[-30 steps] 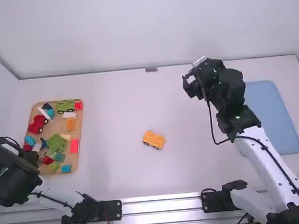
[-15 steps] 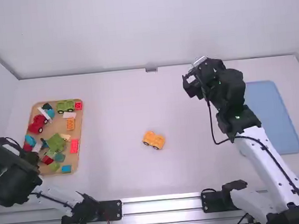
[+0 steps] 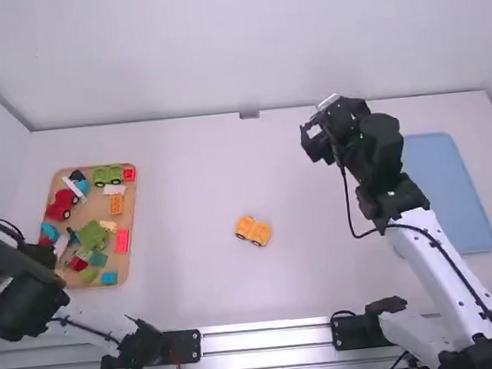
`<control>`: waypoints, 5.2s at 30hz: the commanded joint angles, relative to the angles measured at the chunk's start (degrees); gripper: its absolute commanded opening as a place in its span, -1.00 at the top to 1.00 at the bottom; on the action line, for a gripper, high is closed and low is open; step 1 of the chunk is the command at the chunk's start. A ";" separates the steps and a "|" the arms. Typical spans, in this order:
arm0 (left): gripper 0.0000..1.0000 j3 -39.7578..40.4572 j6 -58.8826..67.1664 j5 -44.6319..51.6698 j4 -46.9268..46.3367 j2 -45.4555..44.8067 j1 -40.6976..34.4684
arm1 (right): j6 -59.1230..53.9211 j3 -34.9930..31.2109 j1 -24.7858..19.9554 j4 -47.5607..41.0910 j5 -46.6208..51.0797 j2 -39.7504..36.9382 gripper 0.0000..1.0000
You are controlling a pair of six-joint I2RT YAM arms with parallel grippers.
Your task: Assemble lego blocks to make yellow taxi
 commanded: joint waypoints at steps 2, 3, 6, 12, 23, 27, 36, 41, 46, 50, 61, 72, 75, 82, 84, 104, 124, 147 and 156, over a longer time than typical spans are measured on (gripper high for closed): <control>0.93 3.72 0.79 3.72 -3.43 -5.16 -0.63 | 0.09 1.70 -0.15 -0.26 -0.02 0.42 -0.96; 0.95 4.55 1.51 4.85 -4.52 -6.32 -1.29 | 0.11 1.70 -0.13 -0.37 -0.02 0.42 -0.97; 0.96 5.14 3.54 6.43 -5.62 -9.38 -3.76 | 0.13 1.70 -0.26 -0.55 -0.02 0.39 -0.96; 0.96 3.80 11.19 5.77 -5.64 -18.16 -16.26 | 0.39 1.70 -0.20 -0.72 -0.02 0.42 -0.97; 0.96 3.04 42.38 14.10 -5.92 -21.22 -47.67 | 0.33 1.70 -0.17 -2.23 -0.02 0.42 -0.97; 0.96 3.04 58.14 18.56 -8.79 -17.84 -57.72 | 0.33 1.70 -0.20 -2.23 -0.04 0.42 -0.97; 0.96 2.93 84.28 21.90 -10.75 -10.21 -68.65 | 0.35 1.70 -0.17 -2.27 -0.02 0.42 -0.97; 0.96 1.03 96.08 21.38 -9.53 -4.50 -70.10 | 0.35 1.70 -0.17 -2.27 -0.02 0.42 -0.97; 0.96 -1.18 99.01 21.38 -6.08 -0.66 -70.07 | 0.37 1.70 -0.17 -2.25 0.00 0.42 -0.97; 0.96 -3.89 99.25 21.38 -0.96 1.01 -70.07 | 0.74 1.70 -0.17 -2.27 0.00 0.42 -0.97; 0.96 -11.74 99.23 22.93 9.16 1.05 -70.34 | 1.84 1.70 -0.24 -2.23 -0.02 0.42 -0.96; -0.98 -8.37 98.97 22.99 6.71 0.87 -69.96 | 1.84 1.70 -0.17 -2.23 -0.02 0.42 -0.97; -0.98 -4.24 98.99 24.22 1.64 -0.17 -69.88 | 1.84 1.70 -0.17 -2.21 -0.02 0.42 -0.97; -0.98 5.60 99.01 24.85 -5.51 -3.45 -67.54 | 1.31 1.70 -0.20 -1.62 0.00 0.39 -0.97; -0.98 9.51 98.82 21.14 -5.51 -3.78 -67.71 | -0.33 1.70 -0.17 -1.62 -0.04 0.39 -0.97; -0.98 18.73 116.87 41.62 -16.79 -3.74 -58.42 | -7.91 1.70 -0.15 -9.86 -16.85 0.42 -0.97; -0.98 -7.61 114.71 68.06 9.42 -2.78 -52.74 | -1.77 -17.84 13.81 21.05 -16.55 12.94 -0.96; -0.98 -17.97 103.23 61.55 21.81 -2.75 -50.66 | 1.46 -23.17 17.46 32.65 -20.76 29.70 -0.96; -0.98 -22.25 90.88 61.99 33.35 -2.75 -51.28 | 6.32 -33.51 20.37 47.50 -15.56 23.32 -0.96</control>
